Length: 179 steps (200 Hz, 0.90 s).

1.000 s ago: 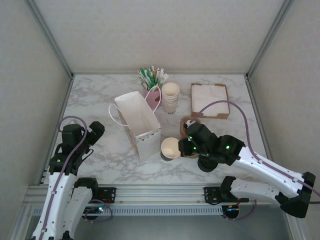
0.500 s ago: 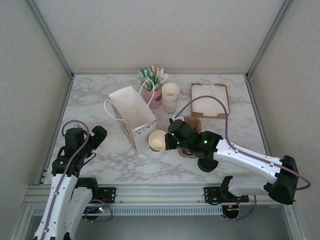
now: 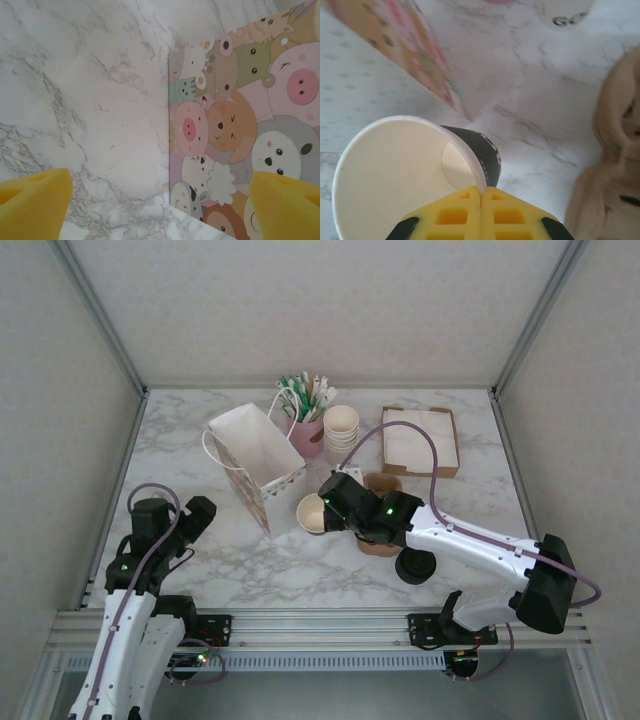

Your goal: Pack the takeout coffee

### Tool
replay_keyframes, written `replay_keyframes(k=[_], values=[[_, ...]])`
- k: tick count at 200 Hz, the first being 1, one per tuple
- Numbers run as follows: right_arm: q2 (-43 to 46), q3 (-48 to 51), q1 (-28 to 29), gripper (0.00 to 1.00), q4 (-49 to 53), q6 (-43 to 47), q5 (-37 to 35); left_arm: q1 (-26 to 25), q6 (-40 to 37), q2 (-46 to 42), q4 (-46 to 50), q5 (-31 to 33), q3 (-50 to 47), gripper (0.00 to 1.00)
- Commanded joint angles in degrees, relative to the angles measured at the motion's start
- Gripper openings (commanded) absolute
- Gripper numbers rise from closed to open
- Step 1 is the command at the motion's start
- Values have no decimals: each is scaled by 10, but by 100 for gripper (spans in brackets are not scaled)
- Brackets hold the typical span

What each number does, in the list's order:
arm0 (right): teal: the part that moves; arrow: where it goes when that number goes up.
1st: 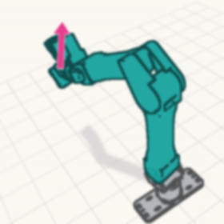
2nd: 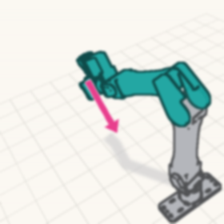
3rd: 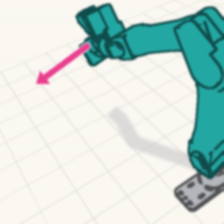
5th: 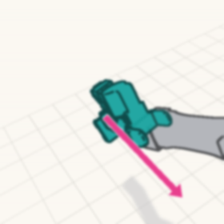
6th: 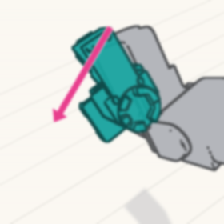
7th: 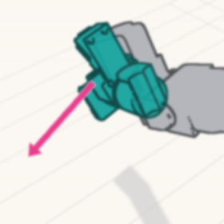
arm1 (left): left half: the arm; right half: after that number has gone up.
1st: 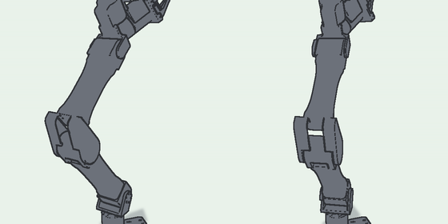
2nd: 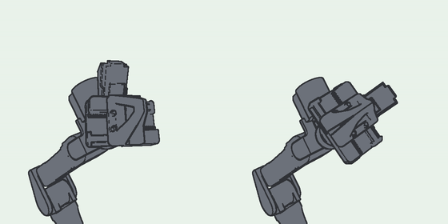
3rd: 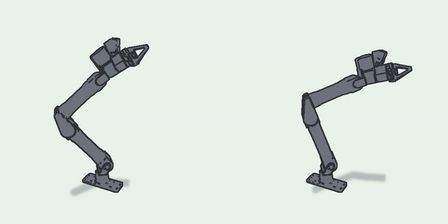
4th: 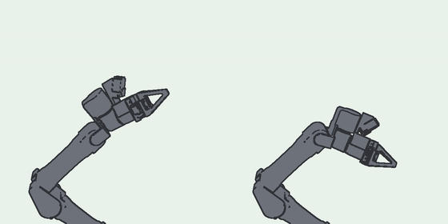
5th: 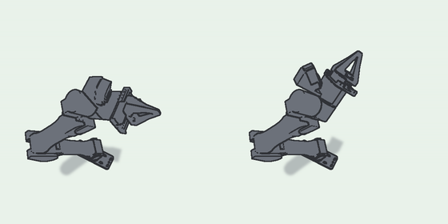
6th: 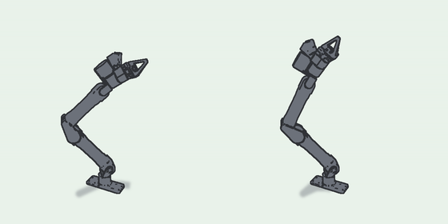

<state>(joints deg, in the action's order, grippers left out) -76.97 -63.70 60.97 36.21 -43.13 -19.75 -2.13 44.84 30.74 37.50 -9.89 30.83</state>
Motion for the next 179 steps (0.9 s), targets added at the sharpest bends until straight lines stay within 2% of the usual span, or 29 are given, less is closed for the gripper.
replay_keyframes(k=[1, 32, 75, 123, 179], values=[[18, 21, 5, 0, 51, -46, -17, 3, -8, -3, -16, -44, -20, 87], [24, 60, 5, 0, 2, -69, 12, 0, -6, 2, -32, -75, -39, 82], [-11, 60, 5, 0, -10, -76, 30, -26, 3, 17, -54, -87, -58, 78], [-28, 64, 5, 0, -16, -92, 46, -79, 15, 33, -76, -62, -71, 78], [-39, 56, 5, 7, 16, -117, 44, -130, 37, 49, -100, -33, -80, 78]])
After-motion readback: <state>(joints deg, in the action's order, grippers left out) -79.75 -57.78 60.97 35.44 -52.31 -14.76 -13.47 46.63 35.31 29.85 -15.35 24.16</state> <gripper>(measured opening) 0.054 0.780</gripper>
